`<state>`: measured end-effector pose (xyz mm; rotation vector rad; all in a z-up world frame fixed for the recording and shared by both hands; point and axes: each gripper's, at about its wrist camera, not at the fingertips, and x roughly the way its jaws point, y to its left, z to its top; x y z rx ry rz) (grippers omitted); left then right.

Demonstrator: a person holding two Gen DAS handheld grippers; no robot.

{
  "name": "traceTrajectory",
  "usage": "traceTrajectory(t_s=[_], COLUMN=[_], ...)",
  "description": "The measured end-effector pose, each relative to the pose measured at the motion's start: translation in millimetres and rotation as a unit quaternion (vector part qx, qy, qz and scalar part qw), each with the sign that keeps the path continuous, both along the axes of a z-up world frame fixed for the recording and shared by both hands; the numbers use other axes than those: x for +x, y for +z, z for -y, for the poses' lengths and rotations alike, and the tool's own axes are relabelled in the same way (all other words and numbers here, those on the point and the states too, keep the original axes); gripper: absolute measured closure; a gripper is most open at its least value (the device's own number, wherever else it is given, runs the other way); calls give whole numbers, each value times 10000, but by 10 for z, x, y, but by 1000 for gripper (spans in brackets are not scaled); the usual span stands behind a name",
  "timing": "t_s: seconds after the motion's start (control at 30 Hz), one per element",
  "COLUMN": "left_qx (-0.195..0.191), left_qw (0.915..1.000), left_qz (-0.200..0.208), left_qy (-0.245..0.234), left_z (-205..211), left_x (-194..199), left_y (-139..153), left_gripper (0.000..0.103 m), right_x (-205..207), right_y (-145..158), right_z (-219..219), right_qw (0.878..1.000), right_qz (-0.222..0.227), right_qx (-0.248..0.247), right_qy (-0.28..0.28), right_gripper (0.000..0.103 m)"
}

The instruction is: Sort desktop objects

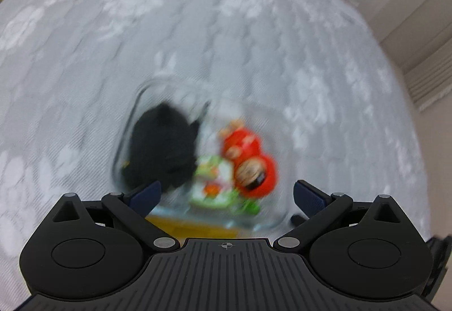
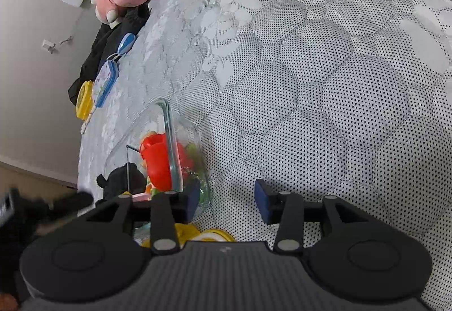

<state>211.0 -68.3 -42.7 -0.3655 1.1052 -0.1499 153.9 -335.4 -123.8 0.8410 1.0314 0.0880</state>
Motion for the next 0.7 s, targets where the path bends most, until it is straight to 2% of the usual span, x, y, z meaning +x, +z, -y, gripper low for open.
traceTrajectory(t_s=[0.17,0.23,0.33,0.43,0.5,0.57,0.63,0.7], left_qx=[-208,47,568,648,478,-67,-586,-574], left_qw=[9996,9993,9969,9967,9978,9993,9982,9983], left_qz=[-173,-147,-54,-172,-310,-267,-59,137], left_qy=[-121,-334,-540,-447,-352,-249,-149,-34], left_z=[167,288,425,369,264,113,-36,-133], left_x=[111,134,126,164,196,192,199,229], left_y=[-65,-105,-152,-254,-317,-290,-185,-48], left_gripper=[1,1,1,1,1,1,1,1], right_x=[16,25,30,30,39,47,55,64], right_y=[-8,-9,-13,-12,-15,-19,-27,-34], right_z=[18,9,10,16,17,18,16,8], right_qw=[10000,10000,10000,10000,10000,10000,10000,10000], right_qz=[-23,-24,-31,-28,-28,-27,-44,-69], right_qx=[77,47,68,82,74,66,31,10], right_qy=[-15,-15,-28,-46,-41,-37,-44,-30], right_gripper=[52,52,45,43,42,40,40,40])
